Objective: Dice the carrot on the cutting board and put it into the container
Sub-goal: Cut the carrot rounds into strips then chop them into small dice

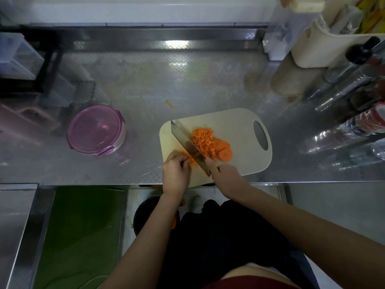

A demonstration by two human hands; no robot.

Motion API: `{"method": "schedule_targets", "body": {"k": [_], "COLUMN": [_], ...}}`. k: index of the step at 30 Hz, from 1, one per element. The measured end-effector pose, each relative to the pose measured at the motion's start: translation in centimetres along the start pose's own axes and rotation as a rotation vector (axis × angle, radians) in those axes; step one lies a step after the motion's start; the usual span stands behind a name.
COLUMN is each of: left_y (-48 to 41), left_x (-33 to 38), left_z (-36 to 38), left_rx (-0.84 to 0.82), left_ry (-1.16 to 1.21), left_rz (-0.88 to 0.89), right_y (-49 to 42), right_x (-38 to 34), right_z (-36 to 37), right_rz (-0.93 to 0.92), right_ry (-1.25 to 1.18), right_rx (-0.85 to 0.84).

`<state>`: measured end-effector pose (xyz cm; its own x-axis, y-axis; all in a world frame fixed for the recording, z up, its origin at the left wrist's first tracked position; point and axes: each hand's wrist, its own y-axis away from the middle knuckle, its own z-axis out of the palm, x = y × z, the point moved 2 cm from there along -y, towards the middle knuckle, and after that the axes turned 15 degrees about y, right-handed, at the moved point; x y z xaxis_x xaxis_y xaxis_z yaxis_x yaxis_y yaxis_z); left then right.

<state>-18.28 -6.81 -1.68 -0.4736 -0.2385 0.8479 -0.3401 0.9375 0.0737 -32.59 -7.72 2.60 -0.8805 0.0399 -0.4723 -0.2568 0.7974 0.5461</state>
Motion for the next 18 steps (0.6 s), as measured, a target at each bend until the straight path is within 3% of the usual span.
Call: {"method": "schedule_targets", "body": {"k": [18], "left_y": [-0.3], "left_x": [-0.4], "left_z": [0.4], "left_rx": [-0.034], "left_ry": [-0.071], "left_rz": [-0.038], "right_y": [-1.4], "right_x": [-0.9], "right_z": [2.2], "right_rz": [0.104], "right_ry": [0.11], "right_rx": [0.093]}}
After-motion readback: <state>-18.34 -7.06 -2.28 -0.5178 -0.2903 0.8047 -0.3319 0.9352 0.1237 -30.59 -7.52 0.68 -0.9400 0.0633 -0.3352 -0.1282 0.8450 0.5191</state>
